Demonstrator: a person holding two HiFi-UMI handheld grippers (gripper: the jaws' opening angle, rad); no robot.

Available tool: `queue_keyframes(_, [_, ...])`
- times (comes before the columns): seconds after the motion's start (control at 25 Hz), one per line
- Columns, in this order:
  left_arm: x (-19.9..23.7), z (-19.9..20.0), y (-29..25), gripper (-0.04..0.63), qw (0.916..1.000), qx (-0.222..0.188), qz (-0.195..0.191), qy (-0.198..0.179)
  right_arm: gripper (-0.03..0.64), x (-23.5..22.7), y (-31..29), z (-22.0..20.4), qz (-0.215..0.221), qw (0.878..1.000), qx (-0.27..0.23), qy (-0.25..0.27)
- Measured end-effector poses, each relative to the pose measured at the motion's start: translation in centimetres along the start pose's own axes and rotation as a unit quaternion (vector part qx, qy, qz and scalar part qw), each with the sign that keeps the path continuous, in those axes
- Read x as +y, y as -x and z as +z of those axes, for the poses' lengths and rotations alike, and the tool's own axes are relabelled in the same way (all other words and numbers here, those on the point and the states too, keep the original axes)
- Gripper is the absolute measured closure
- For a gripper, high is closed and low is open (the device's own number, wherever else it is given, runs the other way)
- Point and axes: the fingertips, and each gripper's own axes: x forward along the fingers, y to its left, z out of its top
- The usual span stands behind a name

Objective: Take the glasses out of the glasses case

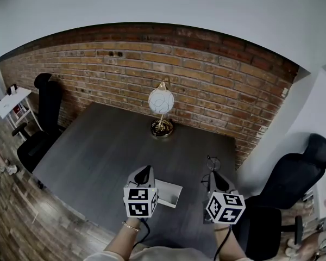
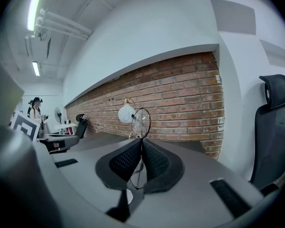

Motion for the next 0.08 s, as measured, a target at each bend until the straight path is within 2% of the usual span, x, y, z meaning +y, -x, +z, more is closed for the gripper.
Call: queue_keyframes(0.08, [-0.11,0.09,-0.04,0.577,1.0000,0.000,0.000,0.000,0.577,-0.09,0.04,0.06,0.001,1.000,0.000,0.000])
